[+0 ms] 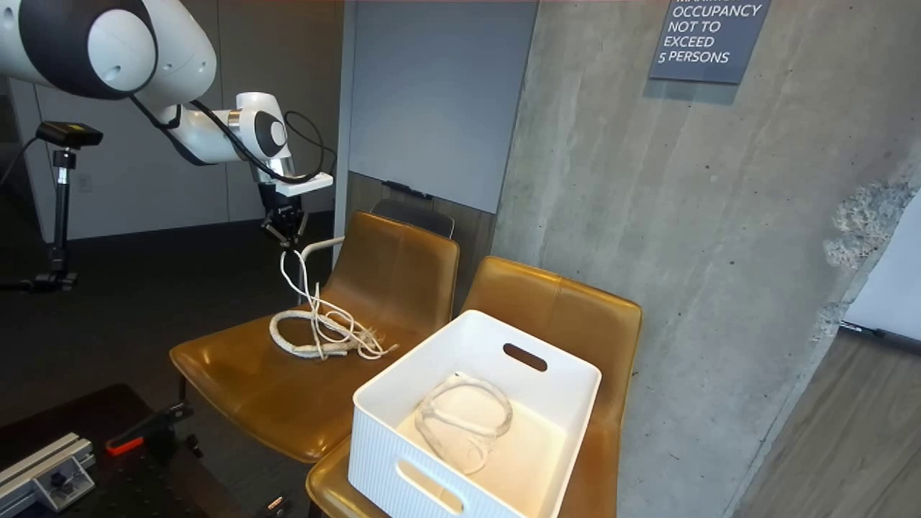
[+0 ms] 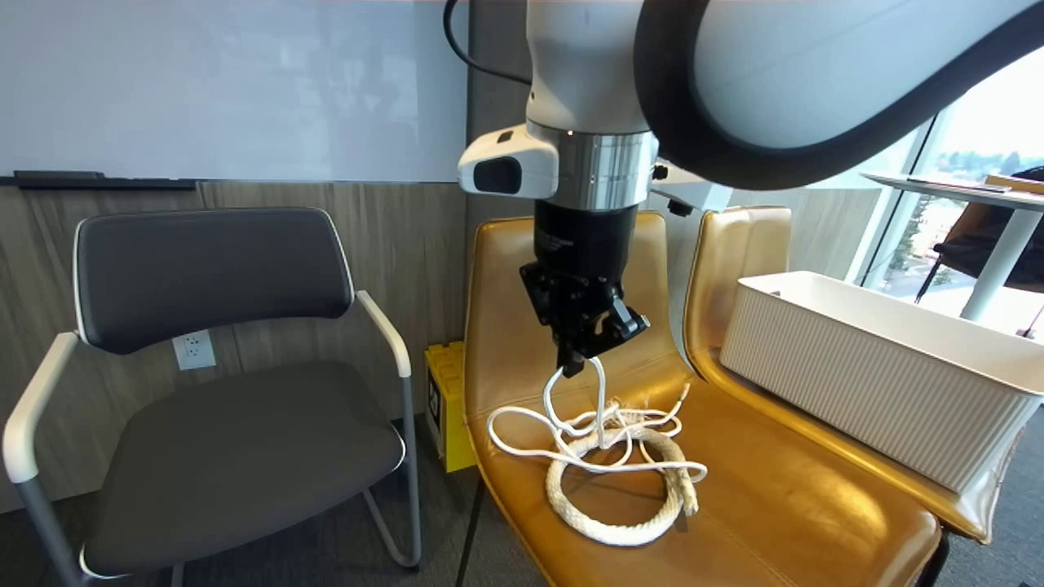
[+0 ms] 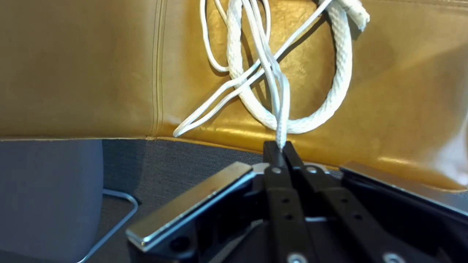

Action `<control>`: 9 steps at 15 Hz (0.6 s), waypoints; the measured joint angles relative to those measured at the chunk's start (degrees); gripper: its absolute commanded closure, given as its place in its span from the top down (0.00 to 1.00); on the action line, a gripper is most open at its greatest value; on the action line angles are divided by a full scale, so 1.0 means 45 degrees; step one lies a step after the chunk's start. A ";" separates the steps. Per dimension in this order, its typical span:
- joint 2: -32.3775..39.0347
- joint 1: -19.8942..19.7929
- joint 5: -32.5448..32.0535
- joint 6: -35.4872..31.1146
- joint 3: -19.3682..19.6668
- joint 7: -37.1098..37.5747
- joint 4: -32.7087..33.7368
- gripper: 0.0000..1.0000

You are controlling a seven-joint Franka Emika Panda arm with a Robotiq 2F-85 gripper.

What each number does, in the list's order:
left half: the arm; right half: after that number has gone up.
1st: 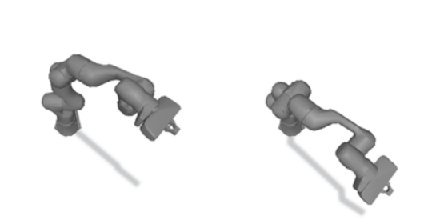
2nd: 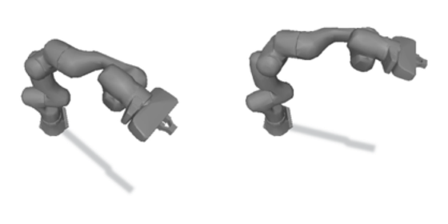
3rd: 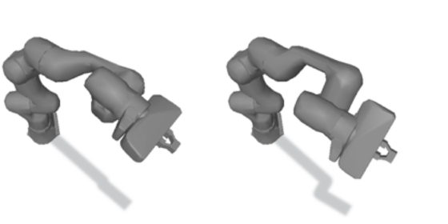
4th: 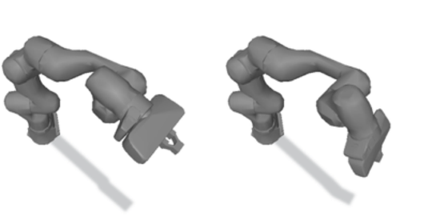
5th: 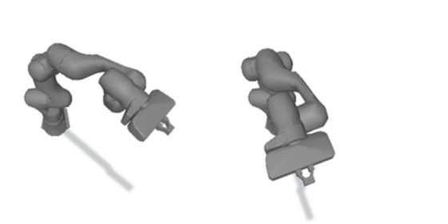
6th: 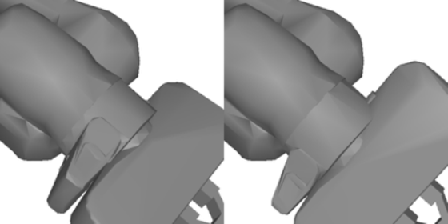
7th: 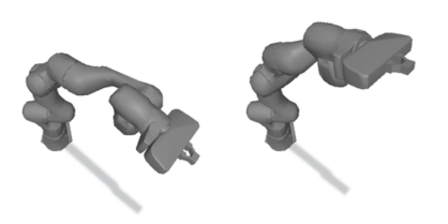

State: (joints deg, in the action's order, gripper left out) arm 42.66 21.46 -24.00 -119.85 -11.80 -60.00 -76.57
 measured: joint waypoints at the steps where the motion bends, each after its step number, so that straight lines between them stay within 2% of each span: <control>1: 0.0109 0.0011 0.0058 0.0012 -0.0009 -0.0001 0.0175 0.01; 6: 0.0439 -0.0324 0.0240 0.0173 0.0090 -0.0001 0.0509 0.01; 7: 0.0449 -0.0552 0.0302 0.0176 0.0125 -0.0001 0.0446 0.29; 9: 0.0446 -0.1148 0.0502 0.0175 0.0168 -0.0003 0.0232 0.36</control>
State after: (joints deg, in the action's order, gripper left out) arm 44.66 16.30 -21.74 -119.06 -11.04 -60.02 -75.52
